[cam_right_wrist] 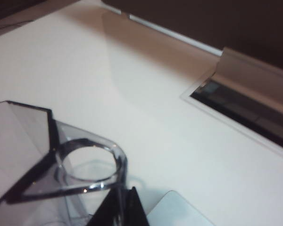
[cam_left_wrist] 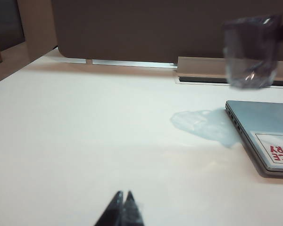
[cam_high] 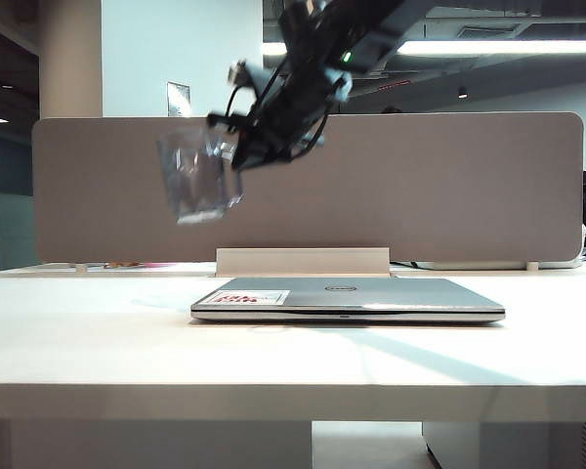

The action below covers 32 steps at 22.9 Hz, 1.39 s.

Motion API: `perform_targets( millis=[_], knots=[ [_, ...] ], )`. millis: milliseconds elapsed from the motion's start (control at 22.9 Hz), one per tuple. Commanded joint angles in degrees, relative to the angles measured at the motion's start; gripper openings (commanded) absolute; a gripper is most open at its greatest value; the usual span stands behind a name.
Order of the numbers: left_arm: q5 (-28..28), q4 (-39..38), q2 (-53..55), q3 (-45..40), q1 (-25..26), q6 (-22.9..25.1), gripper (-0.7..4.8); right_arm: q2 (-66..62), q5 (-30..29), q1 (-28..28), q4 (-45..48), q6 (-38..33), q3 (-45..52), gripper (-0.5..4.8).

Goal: Pick up the water cup and place it on the side of the laptop close to you.

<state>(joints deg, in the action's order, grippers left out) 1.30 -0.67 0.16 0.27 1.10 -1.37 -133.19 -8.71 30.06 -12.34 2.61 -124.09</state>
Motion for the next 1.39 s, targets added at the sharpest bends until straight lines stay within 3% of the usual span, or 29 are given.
perform_targets(
  millis=[44,697,1264,1395],
  knots=[
    [0.00,0.72,0.07,0.17,0.00,-0.17,-0.03,3.98,-0.48,-1.31,-0.07,0.17,1.60,-0.02],
    [0.39,0.61,0.07,0.17,0.00,-0.26,-0.03,34.80,-1.92,-9.53,-0.59,0.66,32.79,-0.02],
    [1.42,0.17,0.07,0.17,0.00,-1.01,-0.03,55.71,-1.27,-9.84,6.91,0.35,57.66,-0.02],
    [1.51,-0.11,0.07,0.17,0.00,-1.01,-0.03,61.57,1.38,-9.81,9.73,0.17,63.84,-0.02]
  ],
)
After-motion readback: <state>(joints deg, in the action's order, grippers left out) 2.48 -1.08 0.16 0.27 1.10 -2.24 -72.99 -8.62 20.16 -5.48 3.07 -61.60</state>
